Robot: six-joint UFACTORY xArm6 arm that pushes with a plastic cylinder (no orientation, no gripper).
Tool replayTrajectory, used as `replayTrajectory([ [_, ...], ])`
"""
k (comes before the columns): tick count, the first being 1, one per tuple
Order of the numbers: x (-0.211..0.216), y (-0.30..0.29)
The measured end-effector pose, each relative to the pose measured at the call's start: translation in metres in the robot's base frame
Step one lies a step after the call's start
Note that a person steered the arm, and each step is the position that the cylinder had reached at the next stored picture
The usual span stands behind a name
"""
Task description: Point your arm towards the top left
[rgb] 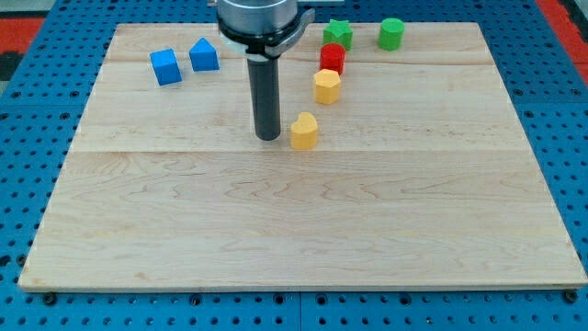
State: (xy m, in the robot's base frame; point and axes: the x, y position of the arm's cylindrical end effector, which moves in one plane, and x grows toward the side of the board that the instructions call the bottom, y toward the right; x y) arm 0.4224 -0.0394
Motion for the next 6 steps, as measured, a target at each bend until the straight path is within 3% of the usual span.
replayTrajectory([
  [1, 0.008, 0.009],
  [3, 0.008, 0.081],
  [4, 0.012, 0.013],
  [5, -0.034, -0.047],
  [6, -0.052, -0.148],
])
